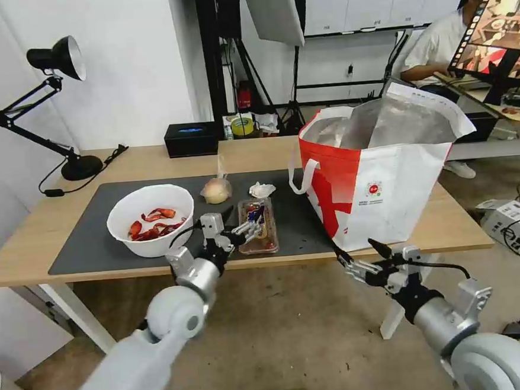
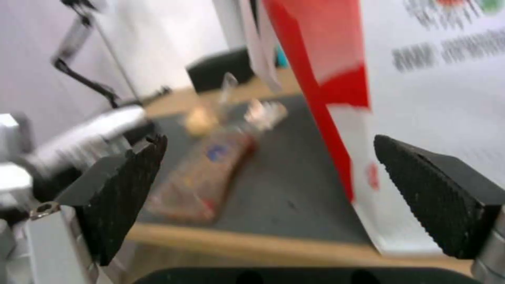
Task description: Pick up the trash from the table and place it into the takeout bag.
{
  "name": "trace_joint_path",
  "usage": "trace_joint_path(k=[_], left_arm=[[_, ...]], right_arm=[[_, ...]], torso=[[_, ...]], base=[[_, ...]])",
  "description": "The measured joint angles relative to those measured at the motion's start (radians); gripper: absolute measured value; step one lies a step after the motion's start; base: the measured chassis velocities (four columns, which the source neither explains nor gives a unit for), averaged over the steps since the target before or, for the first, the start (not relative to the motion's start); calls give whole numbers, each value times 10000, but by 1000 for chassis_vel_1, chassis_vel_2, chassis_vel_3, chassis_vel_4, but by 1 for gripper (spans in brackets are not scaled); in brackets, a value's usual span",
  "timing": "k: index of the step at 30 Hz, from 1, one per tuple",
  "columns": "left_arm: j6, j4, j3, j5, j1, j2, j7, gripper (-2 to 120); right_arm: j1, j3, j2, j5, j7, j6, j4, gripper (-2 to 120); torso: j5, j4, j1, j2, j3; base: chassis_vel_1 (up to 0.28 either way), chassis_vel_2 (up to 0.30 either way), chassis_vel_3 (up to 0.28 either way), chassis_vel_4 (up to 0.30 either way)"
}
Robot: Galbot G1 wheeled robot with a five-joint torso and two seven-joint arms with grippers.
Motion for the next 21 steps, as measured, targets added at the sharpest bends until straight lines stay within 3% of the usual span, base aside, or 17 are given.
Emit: trace_joint_path(k=[6,7,10,15,19,21], left_arm=[[-422,906,318,1058,-534,352,1139,57],[-422,906,318,1058,-534,352,1139,57],[-484,1458,612,1025,-983,477,1278,40],[-490,1677,645,991,-1076,490,1454,27],[-525,1766,629,1079,-952,518,1870,14],[-545,1771,587,1107,-846,521,2095,2]], right_arm=[[659,-215,-279,1195,-93,279,-268,100],[659,-215,-279,1195,-93,279,-268,100],[1049,-356,-411,1995,-45,312,-498,100],[1289,-583,-497,2488,79,293,-698,100],[1646,-864,-529,3014,294,145,-949,100],[1947,-1104,-529,3391,481,19,-1118,100]], torso=[[2,-2,0,0,0],[2,-2,0,0,0],[2,-2,1,-1,0],[2,-2,0,0,0],[2,-2,1,-1,1],[2,-2,0,-1,0]], base=[[0,0,0,0],[0,0,0,0],[0,0,0,0],[0,0,0,0],[0,0,0,0],[0,0,0,0]])
